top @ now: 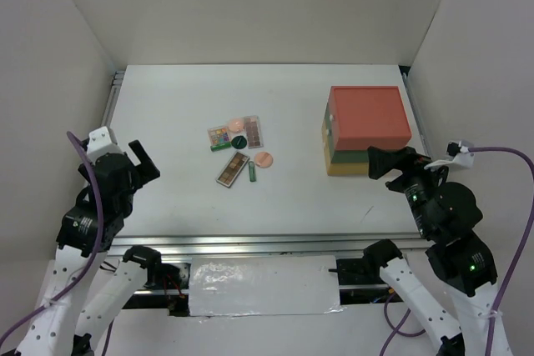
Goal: Organize the makeup
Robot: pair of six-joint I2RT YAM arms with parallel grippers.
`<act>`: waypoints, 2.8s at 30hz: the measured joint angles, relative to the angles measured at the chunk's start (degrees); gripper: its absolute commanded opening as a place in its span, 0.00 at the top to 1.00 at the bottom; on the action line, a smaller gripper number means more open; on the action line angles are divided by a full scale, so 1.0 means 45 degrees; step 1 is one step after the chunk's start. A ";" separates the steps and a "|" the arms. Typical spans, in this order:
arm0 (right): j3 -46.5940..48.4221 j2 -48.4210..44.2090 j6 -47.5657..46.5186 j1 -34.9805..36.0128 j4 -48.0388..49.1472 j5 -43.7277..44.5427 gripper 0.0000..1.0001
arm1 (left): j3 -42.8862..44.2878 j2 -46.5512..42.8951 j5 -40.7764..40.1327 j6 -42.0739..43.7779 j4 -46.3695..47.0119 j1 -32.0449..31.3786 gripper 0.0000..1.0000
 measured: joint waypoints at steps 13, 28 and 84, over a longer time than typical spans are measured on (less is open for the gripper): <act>-0.0539 -0.0622 0.0379 0.0000 0.0248 -0.0223 0.00 | -0.0097 -0.0160 0.2710 -0.0087 0.0971 0.0029 0.01; -0.0408 -0.1598 0.0685 0.0000 0.0826 -0.3327 0.00 | 0.3196 1.4013 1.2502 -0.5566 1.4902 -0.4289 0.01; 0.0121 -0.1282 0.0869 0.0000 0.0840 -0.5119 0.00 | 0.9505 2.2688 1.4450 -1.1366 2.0895 -0.4988 0.43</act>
